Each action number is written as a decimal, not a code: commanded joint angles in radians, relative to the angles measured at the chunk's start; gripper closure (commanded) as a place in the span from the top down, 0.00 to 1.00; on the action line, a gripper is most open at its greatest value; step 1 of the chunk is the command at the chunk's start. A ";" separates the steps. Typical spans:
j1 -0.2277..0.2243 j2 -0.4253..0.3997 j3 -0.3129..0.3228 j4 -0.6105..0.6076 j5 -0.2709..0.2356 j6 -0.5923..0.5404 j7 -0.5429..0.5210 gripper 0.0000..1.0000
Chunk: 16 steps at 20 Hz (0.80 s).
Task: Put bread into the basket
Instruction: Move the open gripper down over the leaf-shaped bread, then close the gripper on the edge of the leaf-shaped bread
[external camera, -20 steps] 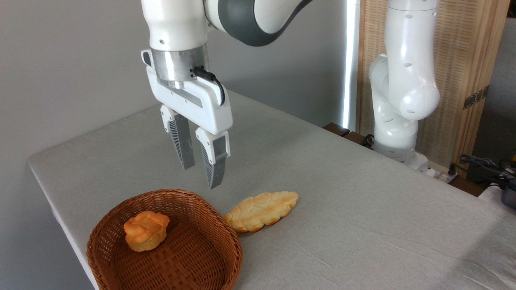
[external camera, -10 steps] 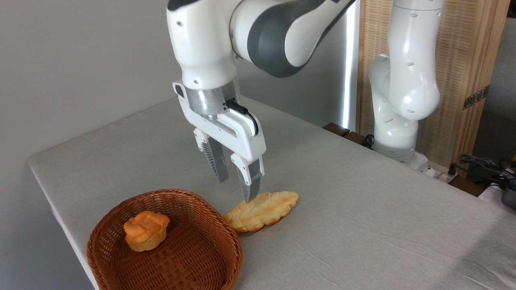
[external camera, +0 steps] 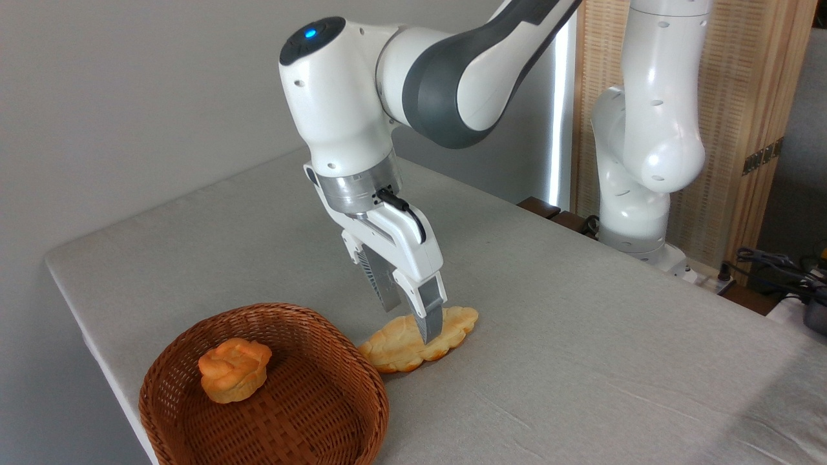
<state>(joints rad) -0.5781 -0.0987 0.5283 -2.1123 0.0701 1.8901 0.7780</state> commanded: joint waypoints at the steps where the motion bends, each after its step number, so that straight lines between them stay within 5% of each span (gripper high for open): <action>1: -0.005 -0.026 0.002 -0.049 0.019 0.040 0.024 1.00; 13: -0.014 -0.004 0.001 -0.087 0.023 0.092 0.026 1.00; 16: -0.013 -0.006 0.001 -0.084 0.060 0.092 0.041 1.00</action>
<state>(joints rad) -0.5851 -0.0968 0.5259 -2.1871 0.0870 1.9630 0.7885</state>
